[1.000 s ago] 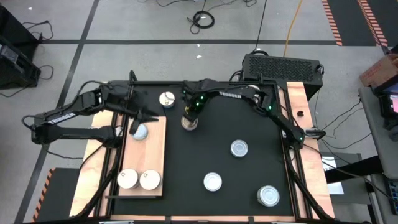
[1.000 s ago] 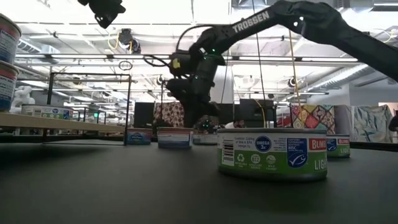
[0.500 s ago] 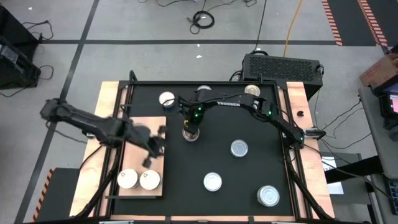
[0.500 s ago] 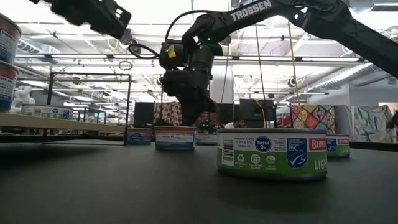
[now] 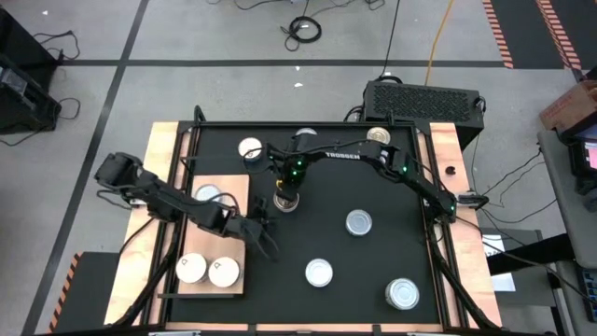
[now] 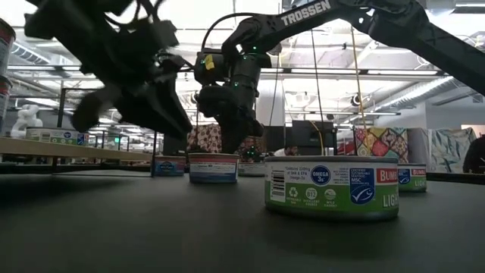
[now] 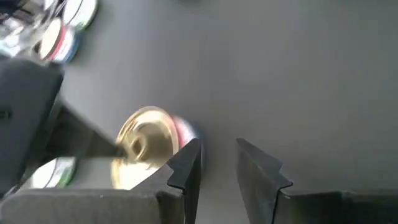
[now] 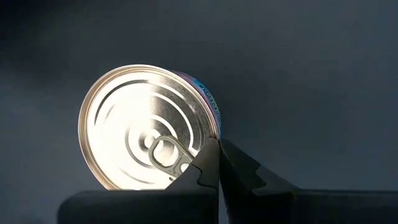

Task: Stack canned seafood by type on shelf
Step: Put the blue tuna can aligned with the other blue tuna can on the shelf

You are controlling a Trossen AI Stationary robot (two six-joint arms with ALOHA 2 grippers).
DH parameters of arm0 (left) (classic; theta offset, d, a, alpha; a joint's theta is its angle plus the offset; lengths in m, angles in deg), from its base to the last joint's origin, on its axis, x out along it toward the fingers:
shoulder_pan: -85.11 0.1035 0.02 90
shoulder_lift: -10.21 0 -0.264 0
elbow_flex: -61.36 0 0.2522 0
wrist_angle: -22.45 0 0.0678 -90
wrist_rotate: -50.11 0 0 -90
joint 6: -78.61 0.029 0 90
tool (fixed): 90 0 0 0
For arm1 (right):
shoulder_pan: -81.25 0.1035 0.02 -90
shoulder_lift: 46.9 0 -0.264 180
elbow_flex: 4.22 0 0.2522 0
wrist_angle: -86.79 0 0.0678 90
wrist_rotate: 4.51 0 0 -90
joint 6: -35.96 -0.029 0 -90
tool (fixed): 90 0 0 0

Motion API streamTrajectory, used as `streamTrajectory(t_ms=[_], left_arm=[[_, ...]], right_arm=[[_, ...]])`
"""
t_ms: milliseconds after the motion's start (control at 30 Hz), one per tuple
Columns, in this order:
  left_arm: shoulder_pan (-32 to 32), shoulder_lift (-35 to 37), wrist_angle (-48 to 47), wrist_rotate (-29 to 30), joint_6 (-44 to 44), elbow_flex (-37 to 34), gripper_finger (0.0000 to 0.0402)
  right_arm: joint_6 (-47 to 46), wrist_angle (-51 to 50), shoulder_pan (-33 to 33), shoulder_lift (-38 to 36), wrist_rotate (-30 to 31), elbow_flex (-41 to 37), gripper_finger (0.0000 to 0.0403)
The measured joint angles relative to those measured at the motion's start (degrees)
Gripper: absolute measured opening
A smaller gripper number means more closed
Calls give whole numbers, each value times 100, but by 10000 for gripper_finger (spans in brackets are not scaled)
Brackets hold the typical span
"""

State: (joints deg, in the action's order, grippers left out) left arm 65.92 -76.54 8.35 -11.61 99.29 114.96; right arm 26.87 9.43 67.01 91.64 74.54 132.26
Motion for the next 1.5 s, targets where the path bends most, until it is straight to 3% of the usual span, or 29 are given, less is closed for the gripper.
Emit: streamTrajectory(t_ms=[433,933,1067,1267,1500], left_arm=[[699,-459,166,-25,433,2,100],[1023,-476,81,-409,788,2,99],[1022,-476,70,-411,1143,2,77],[1067,-582,112,-396,1171,34,12],[1065,-679,185,-375,1176,63,4]], right_arm=[[35,9,0,0,1,-2,0],[9,64,-11,2,-198,-7,0],[-11,70,-19,2,-218,-7,0],[-38,123,-44,4,-258,-6,0],[35,-42,-76,-82,-217,-15,0]])
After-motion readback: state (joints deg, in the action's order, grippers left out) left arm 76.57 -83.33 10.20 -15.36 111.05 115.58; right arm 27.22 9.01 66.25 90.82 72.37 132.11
